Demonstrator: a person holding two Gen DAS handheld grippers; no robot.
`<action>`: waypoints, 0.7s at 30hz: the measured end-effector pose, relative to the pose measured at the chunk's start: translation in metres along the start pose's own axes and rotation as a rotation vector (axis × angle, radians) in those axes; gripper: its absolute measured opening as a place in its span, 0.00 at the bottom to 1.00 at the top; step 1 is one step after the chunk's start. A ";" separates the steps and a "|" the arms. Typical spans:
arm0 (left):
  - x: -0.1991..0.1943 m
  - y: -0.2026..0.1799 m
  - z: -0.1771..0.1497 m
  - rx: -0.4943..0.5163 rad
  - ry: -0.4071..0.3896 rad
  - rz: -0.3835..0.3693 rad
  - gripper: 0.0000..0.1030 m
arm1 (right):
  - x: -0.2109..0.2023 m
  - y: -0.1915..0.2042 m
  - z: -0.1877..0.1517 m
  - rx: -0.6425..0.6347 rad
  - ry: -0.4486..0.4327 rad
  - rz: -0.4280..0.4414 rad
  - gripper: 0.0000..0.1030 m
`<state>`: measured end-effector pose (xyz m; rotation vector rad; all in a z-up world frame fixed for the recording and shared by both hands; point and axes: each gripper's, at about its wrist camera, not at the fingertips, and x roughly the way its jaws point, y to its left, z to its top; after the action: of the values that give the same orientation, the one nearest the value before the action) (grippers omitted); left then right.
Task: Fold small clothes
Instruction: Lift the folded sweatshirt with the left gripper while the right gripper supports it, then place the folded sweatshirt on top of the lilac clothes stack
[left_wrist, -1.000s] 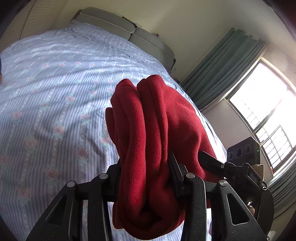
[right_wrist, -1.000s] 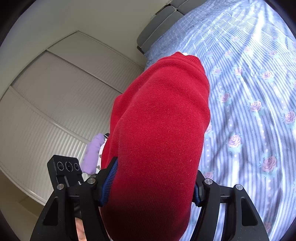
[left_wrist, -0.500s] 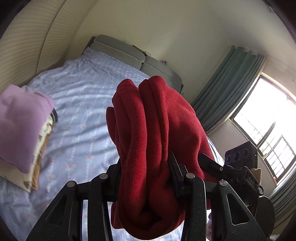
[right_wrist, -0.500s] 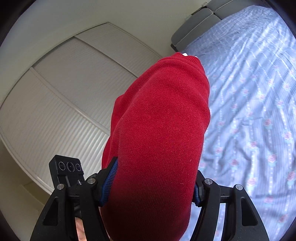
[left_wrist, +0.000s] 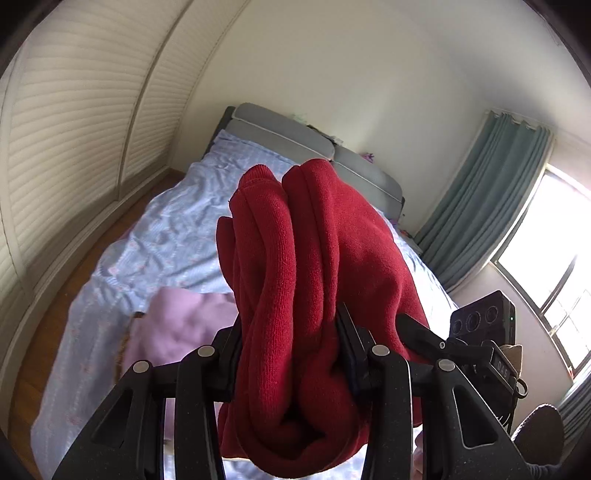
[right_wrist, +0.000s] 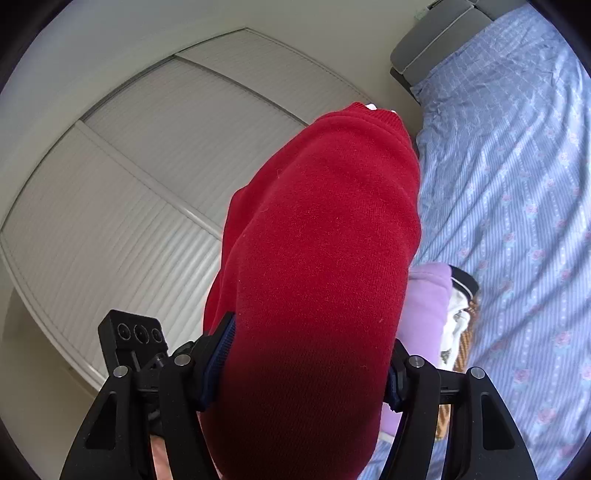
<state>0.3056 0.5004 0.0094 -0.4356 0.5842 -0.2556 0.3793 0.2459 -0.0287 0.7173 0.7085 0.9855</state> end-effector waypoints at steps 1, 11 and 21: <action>0.001 0.009 0.001 -0.007 0.006 0.002 0.40 | 0.013 -0.002 -0.001 0.008 0.008 -0.001 0.65; 0.042 0.090 -0.025 -0.086 0.122 0.028 0.41 | 0.076 -0.055 -0.041 0.135 0.082 -0.071 0.65; 0.048 0.098 -0.047 -0.117 0.082 0.056 0.54 | 0.089 -0.074 -0.054 0.093 0.110 -0.140 0.75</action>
<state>0.3282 0.5544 -0.0942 -0.5225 0.6925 -0.1868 0.4051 0.3099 -0.1362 0.6883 0.8940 0.8727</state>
